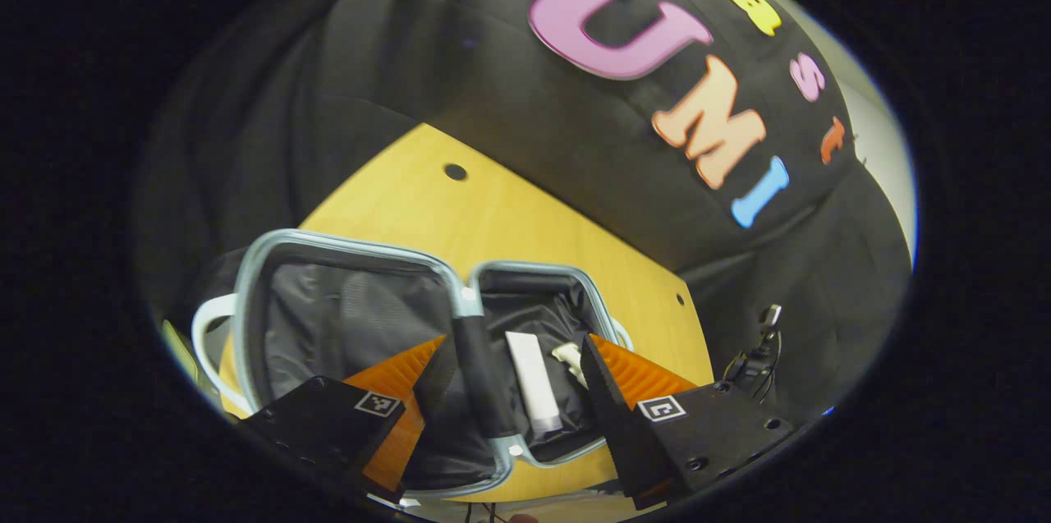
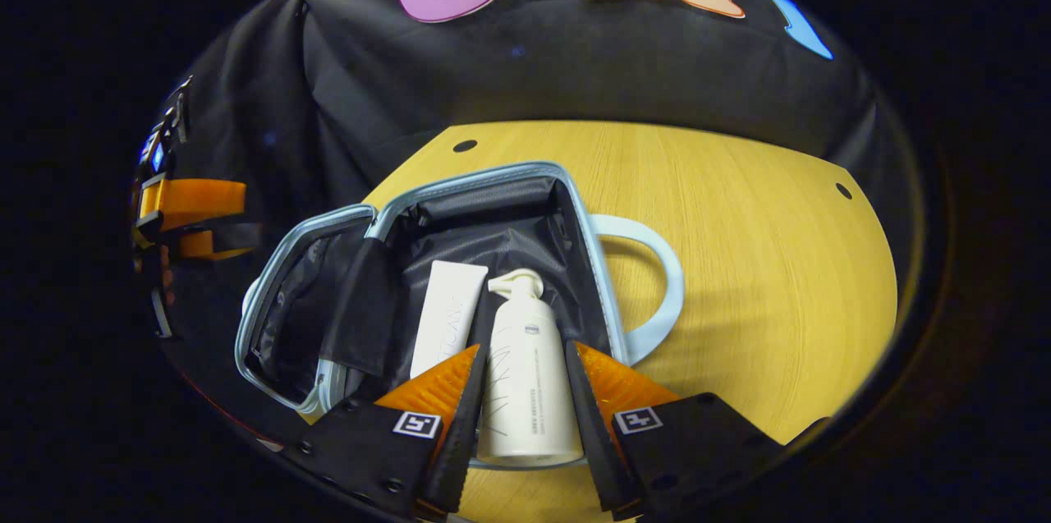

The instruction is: First open the suitcase, pack the skin care products into it, and then close the suitcase.

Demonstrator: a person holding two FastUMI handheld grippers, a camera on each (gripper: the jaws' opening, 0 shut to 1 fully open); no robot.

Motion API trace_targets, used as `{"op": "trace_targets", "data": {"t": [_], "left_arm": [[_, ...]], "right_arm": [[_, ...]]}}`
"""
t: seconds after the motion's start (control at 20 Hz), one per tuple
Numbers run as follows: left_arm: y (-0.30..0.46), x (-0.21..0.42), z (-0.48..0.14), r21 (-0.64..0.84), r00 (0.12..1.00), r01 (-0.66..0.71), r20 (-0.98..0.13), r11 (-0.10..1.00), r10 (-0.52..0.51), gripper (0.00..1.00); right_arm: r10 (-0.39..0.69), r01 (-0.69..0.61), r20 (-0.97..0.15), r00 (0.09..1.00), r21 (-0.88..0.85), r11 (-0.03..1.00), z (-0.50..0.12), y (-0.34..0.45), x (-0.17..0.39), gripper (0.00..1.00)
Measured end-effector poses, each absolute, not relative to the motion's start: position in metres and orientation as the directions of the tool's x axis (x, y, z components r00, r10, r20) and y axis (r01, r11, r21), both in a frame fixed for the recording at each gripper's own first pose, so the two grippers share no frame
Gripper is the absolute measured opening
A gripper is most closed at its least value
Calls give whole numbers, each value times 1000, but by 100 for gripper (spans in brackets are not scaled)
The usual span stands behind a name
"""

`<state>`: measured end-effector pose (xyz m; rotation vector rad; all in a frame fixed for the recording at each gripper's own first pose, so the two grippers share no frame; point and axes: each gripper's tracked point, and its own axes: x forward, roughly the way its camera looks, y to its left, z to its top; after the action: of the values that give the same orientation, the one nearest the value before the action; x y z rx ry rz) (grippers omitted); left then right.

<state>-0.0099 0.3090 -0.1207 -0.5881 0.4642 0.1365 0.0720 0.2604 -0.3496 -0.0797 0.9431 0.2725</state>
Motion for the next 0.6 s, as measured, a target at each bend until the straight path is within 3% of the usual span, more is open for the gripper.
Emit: {"op": "trace_targets", "data": {"t": [0.35, 0.55, 0.6], "left_arm": [[432, -103, -129, -545, 860, -489, -431, 681, 273, 89], [468, -145, -164, -534, 804, -586, -480, 610, 352, 89], [473, -152, -172, -534, 792, -602, -495, 593, 358, 89]], "right_arm": [[169, -300, -838, 518, 7, 954, -384, 274, 69, 61], [200, -299, -818, 540, 36, 954, -373, 279, 70, 59], [216, -296, -808, 548, 54, 954, -368, 281, 69, 69]]}}
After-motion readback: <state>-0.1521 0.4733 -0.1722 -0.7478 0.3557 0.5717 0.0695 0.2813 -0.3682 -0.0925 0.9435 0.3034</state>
